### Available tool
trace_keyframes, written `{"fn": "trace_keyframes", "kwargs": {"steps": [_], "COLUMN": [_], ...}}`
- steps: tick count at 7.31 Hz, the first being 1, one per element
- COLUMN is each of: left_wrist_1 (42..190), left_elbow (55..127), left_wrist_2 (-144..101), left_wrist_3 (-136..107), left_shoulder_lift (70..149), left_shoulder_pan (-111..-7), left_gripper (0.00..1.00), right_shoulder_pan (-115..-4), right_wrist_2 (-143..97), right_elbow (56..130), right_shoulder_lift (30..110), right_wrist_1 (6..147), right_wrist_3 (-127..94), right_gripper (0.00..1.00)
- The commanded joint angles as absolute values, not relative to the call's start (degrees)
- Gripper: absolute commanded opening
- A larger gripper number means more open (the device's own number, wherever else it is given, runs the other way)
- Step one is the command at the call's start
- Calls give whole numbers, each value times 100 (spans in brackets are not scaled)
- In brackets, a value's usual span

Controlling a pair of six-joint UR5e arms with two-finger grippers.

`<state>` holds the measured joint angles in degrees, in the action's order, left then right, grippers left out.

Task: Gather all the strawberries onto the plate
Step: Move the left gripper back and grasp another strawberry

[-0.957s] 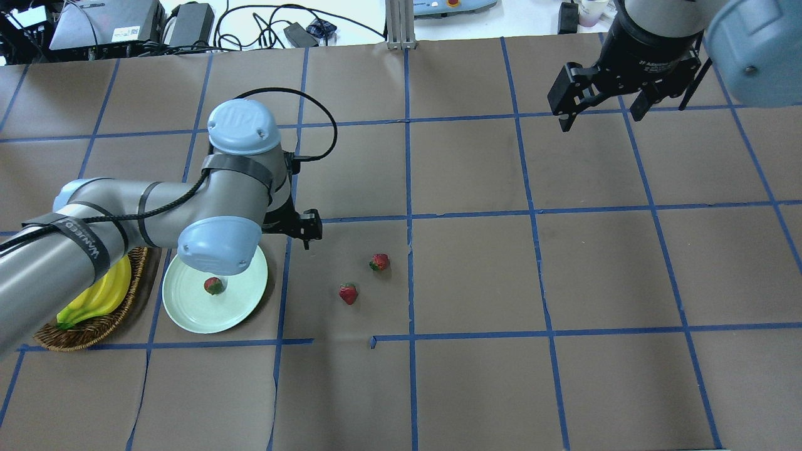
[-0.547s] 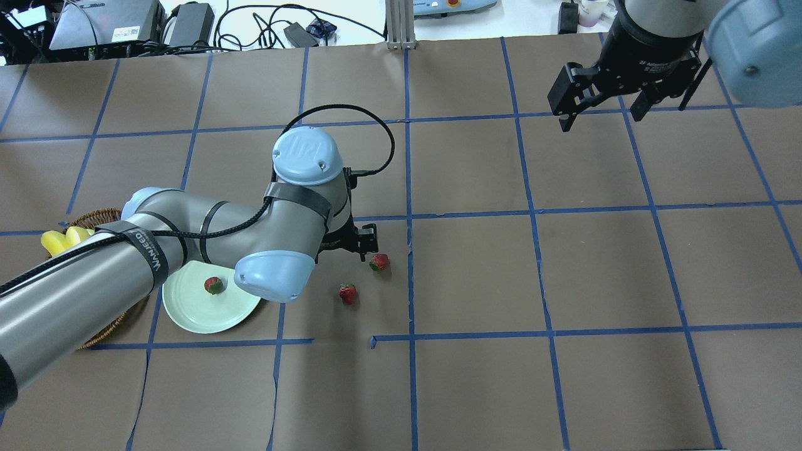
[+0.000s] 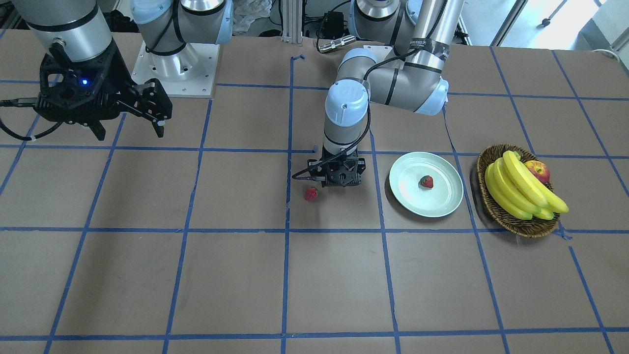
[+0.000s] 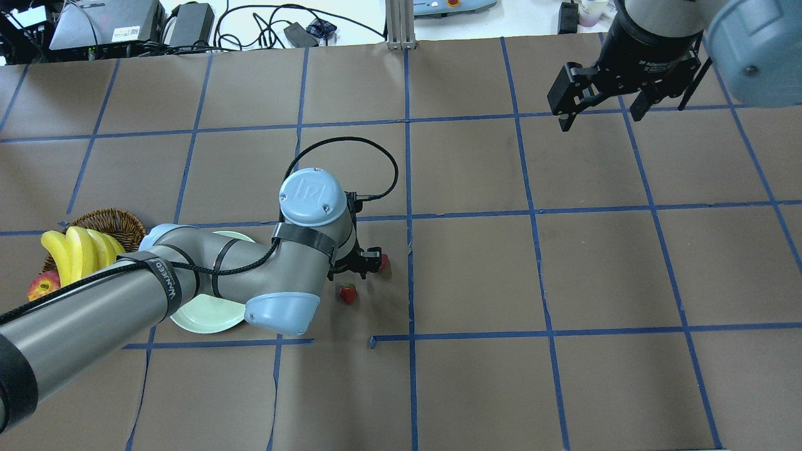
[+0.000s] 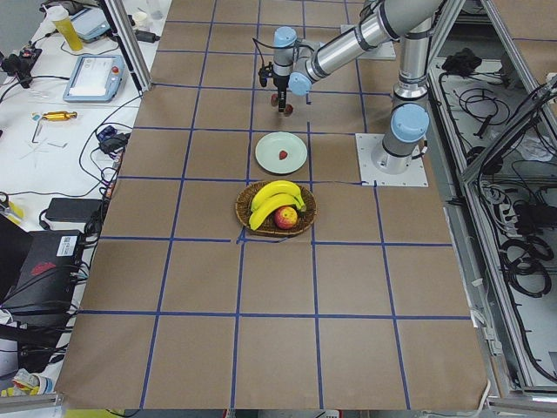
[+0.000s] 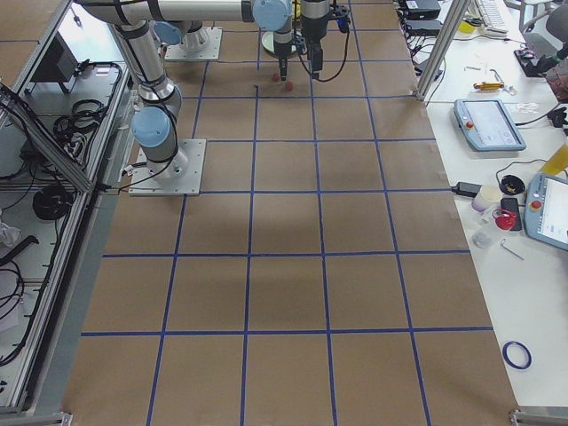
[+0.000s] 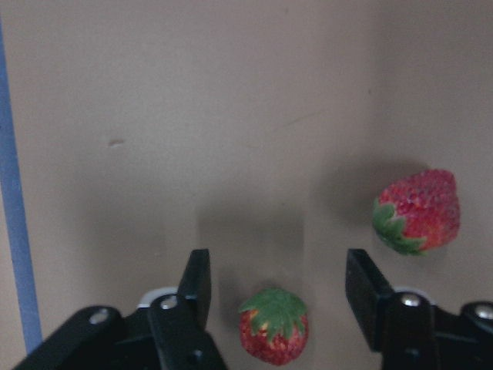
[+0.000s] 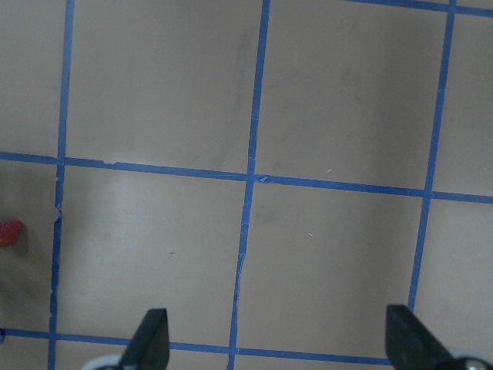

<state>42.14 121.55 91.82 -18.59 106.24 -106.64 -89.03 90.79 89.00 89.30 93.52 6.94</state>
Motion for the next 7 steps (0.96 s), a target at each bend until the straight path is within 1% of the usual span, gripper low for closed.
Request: {"fn": "trace_keyframes", "kwargs": {"steps": [1, 2, 3, 6, 7], "left_wrist_1": [4393, 4473, 4526, 4631, 4728], "left_elbow": [12173, 12164, 12138, 12094, 12042], "left_wrist_2": [9202, 9202, 9202, 9193, 9202], "left_wrist_3": [-1863, -1863, -1855, -1767, -1767], "left_shoulder_lift": [10635, 10635, 10626, 10608, 10608], "left_shoulder_pan": [-10670, -10670, -10670, -10670, -10670], "left_gripper": [22, 21, 17, 15, 9], "right_shoulder_pan": [-8903, -8903, -8903, -8903, -8903], "right_wrist_2": [9079, 9079, 9079, 9079, 9079], "right_elbow": [8895, 8895, 8895, 8903, 8895], "right_shoulder_lift": [8930, 8930, 8930, 8930, 8930], "right_wrist_1": [9352, 9352, 9352, 9352, 9352], "right_wrist_3": [694, 694, 694, 694, 694], "right_gripper": [100, 100, 100, 100, 100]}}
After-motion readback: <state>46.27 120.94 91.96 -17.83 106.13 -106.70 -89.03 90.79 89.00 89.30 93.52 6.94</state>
